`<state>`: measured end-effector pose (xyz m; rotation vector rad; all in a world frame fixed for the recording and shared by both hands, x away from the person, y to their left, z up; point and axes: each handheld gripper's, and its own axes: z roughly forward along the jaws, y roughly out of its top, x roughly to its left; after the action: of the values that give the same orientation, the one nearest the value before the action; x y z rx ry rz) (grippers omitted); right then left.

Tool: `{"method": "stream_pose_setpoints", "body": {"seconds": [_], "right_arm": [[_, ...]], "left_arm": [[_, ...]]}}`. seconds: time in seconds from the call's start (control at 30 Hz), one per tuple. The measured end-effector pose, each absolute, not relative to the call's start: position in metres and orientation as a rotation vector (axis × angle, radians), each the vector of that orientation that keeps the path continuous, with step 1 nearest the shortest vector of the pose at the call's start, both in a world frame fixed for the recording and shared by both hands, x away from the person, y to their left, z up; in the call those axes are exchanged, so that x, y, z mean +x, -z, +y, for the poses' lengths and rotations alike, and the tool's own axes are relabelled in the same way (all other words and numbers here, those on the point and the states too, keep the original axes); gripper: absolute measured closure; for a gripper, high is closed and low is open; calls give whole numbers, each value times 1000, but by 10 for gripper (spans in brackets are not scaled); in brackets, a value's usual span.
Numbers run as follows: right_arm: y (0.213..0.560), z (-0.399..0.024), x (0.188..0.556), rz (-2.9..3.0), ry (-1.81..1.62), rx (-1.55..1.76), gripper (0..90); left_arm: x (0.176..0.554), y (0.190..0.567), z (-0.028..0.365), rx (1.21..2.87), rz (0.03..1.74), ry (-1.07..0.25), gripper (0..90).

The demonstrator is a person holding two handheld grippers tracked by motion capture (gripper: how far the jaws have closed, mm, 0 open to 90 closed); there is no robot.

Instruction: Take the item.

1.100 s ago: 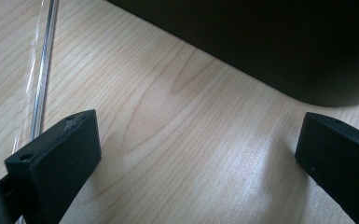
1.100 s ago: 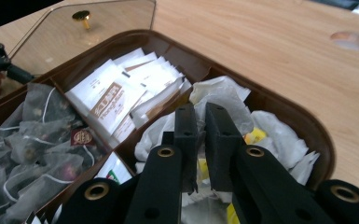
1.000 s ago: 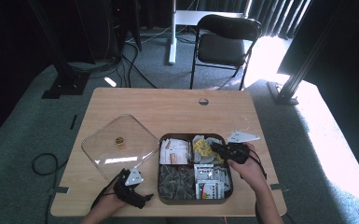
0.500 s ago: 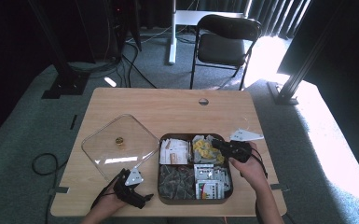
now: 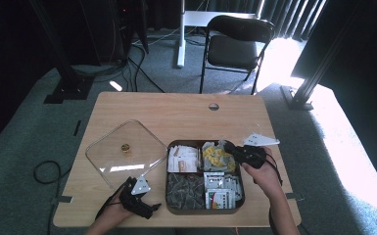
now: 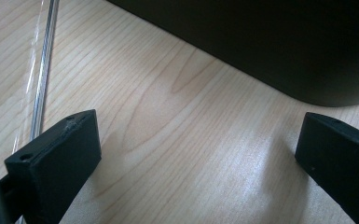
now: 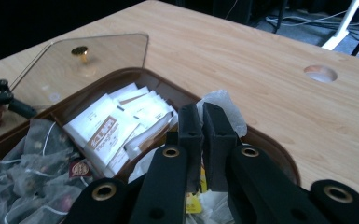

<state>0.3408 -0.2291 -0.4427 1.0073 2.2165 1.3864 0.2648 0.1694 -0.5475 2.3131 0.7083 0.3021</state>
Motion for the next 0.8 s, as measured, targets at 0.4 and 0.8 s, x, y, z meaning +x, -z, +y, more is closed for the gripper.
{"method": "stream_pose_setpoints", "body": {"seconds": [0.4, 0.8], "right_arm": [[419, -245, 352, 2143, -1389, 1025, 871], [408, -266, 362, 2066, -1371, 1075, 870]], "left_arm": [[265, 548, 169, 2312, 710, -300, 2], [265, 548, 169, 2312, 710, -301, 2]]}}
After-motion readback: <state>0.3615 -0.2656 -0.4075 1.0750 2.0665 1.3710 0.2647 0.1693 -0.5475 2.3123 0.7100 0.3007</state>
